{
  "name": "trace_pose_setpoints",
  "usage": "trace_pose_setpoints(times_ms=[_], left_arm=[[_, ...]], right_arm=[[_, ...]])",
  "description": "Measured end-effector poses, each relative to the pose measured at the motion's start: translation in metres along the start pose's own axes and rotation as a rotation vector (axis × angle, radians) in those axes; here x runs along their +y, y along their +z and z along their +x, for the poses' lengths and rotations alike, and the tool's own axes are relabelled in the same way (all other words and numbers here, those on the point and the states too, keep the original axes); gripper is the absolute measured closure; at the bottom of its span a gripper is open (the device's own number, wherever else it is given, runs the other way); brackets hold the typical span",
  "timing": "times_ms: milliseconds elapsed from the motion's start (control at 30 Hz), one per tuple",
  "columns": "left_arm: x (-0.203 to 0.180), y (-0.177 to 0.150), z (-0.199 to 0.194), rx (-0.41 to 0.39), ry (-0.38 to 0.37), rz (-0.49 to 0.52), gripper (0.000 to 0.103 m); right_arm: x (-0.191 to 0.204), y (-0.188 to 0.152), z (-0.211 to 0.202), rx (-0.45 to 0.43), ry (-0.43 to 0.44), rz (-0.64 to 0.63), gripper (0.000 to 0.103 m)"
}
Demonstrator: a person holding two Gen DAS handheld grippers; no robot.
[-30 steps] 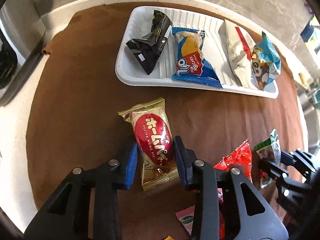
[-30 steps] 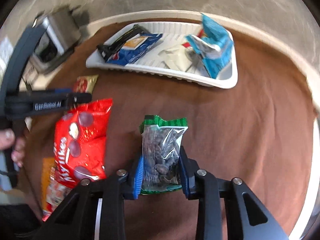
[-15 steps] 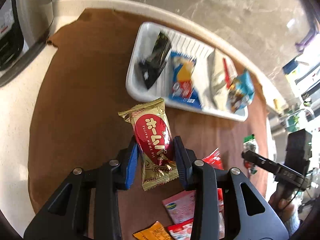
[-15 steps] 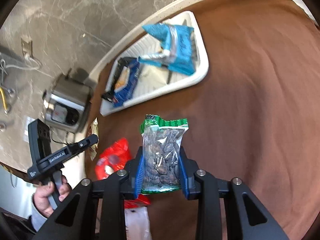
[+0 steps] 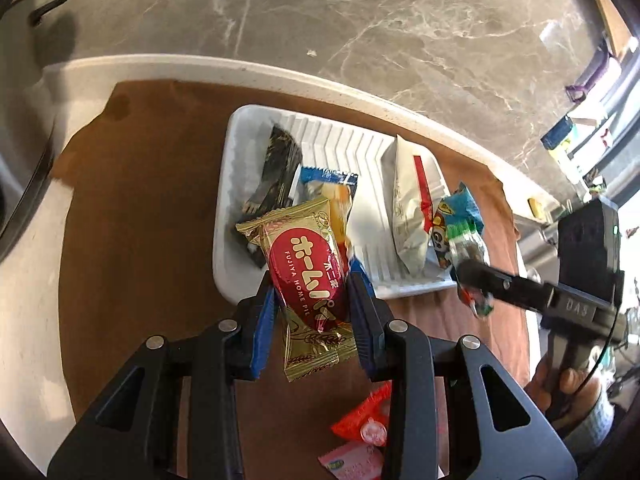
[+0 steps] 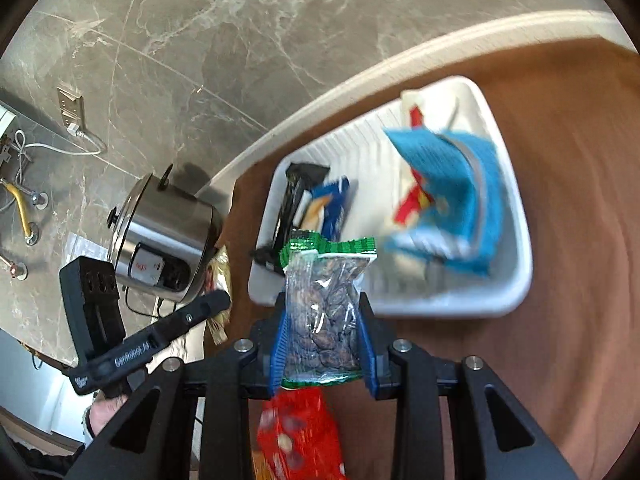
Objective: Organize snacks
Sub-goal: 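Place the gold packet in the tray while right tool places the nut bag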
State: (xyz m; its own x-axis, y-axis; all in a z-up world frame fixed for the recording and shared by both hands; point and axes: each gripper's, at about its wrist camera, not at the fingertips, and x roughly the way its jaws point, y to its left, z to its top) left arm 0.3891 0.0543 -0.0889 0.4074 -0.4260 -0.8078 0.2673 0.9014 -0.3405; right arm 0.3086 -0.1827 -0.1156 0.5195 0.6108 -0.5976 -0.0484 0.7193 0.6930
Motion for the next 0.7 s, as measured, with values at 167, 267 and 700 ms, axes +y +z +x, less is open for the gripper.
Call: trace_pose_setpoints(times_ms=[167, 267, 700], left_arm=[[0.0, 0.016, 0.019, 0.007, 0.0, 0.029, 0.071], [0.0, 0.026, 0.03, 0.015, 0.001, 0.053, 0.071], [0.001, 0.035, 0.05, 0.006, 0.028, 0.083, 0.056]], right_arm=[[0.002, 0.022, 0.019, -0.005, -0.023, -0.012, 0.07], [0.001, 0.031, 0.03, 0.001, -0.04, -0.02, 0.07], [0.016, 0.038, 0.047, 0.013, -0.186, -0.163, 0.053]])
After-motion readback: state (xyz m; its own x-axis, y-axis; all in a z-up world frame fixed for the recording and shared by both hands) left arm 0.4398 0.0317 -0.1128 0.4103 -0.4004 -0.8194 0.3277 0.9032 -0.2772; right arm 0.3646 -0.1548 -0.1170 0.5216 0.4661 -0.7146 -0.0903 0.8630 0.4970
